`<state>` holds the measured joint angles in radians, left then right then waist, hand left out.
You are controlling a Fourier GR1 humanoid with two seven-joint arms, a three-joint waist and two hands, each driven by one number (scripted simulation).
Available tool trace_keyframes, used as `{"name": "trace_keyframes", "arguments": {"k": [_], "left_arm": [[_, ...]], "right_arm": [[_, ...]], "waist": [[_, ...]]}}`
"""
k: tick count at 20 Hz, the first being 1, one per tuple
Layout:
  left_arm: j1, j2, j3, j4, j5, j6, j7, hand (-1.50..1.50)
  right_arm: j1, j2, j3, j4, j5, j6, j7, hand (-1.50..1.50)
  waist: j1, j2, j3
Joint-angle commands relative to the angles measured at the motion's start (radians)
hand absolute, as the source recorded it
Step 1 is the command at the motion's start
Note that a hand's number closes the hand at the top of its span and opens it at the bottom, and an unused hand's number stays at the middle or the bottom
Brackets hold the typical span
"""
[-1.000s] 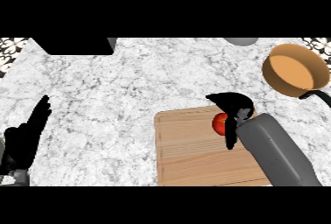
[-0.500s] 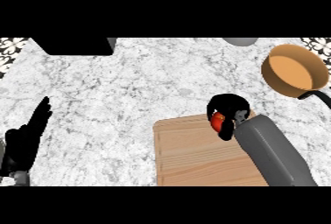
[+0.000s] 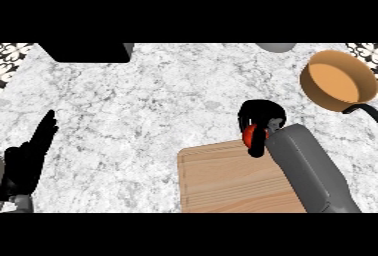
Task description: Pick the tomato from the cutting board and place it in the pot
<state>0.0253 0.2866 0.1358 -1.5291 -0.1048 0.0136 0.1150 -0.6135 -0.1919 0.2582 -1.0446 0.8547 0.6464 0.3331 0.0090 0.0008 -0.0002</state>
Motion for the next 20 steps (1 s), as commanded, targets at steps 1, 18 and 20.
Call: {"name": "trace_keyframes", "arguments": {"k": [1, 18, 20], "left_arm": [[-0.023, -0.009, -0.02, -0.009, -0.009, 0.0, 0.011, 0.0], [-0.083, 0.013, -0.024, 0.01, -0.003, -0.035, 0.011, 0.0], [-0.079, -0.003, -0.039, 0.016, -0.008, -0.033, 0.007, 0.0]], "right_arm": [[-0.128, 0.032, -0.221, 0.116, -0.02, -0.106, 0.235, 1.5], [-0.652, -0.138, -0.258, 0.356, 0.482, -0.567, 0.932, 1.5], [-0.679, -0.132, -0.274, 0.396, 0.511, -0.639, 0.935, 1.5]], "waist": [[0.019, 0.014, 0.001], [0.091, 0.025, -0.004], [0.084, 0.028, -0.002]]}}
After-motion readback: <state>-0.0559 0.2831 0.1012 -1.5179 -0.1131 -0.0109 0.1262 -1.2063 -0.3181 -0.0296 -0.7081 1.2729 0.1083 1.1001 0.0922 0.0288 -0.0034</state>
